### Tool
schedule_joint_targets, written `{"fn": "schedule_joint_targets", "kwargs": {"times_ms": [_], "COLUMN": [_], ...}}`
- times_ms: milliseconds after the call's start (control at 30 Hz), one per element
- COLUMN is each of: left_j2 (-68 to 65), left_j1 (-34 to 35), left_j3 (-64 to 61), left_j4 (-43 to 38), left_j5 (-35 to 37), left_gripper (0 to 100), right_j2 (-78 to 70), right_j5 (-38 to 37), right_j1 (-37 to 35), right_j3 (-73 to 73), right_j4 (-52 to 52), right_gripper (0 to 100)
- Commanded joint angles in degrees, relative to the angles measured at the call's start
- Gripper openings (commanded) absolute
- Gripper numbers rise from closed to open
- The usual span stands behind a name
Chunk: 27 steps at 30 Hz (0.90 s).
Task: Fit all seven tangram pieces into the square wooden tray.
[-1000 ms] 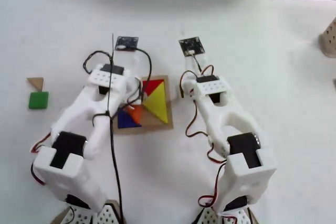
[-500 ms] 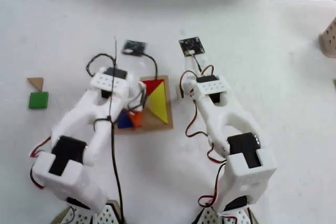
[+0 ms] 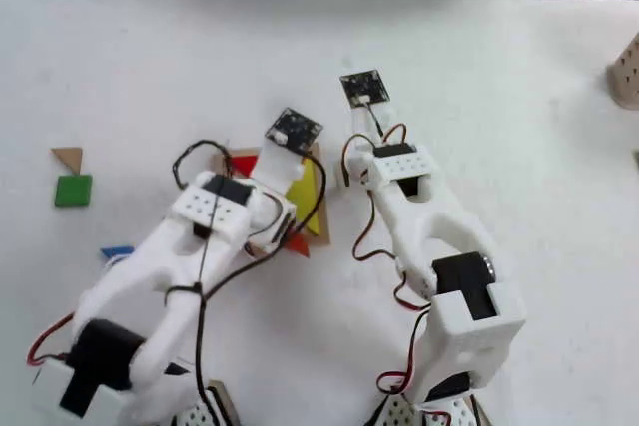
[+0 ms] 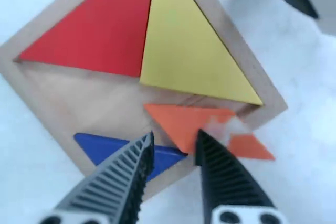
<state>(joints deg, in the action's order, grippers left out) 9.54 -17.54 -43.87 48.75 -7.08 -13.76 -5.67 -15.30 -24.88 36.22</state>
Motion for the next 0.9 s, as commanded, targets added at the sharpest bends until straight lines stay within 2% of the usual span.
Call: {"fn": "schedule_joint_targets", "kwargs": {"times_ms": [0,233,467,567,667,867], "left_j2": [7.60,13.14,12.97,12.97,12.97,12.18], "left_j1": [-0.57,2.68,2.68,2.68,2.68,4.70], "left_j3": [-1.93,-6.51,-6.59,-6.51,-6.51,-6.42], "left_j4": [-0.97,-6.51,-7.03,-7.03,-7.03,-10.37], "left_j5": [-0.26,2.02,2.46,5.71,6.07,6.07], "left_gripper": [19,19,19,19,20,20], "right_j2": [2.51,2.51,2.42,2.42,2.68,7.25], "right_j5": [-0.79,-0.79,-0.79,-0.79,-0.79,-0.88], "right_j1": [-0.22,-0.22,-0.22,-0.22,-0.13,2.51], "right_j3": [2.37,2.37,2.29,2.11,2.11,2.02], "right_j4": [0.31,0.31,-0.57,-0.92,-0.66,5.67], "right_gripper": [2.1,2.1,2.1,2.1,2.1,1.7]}}
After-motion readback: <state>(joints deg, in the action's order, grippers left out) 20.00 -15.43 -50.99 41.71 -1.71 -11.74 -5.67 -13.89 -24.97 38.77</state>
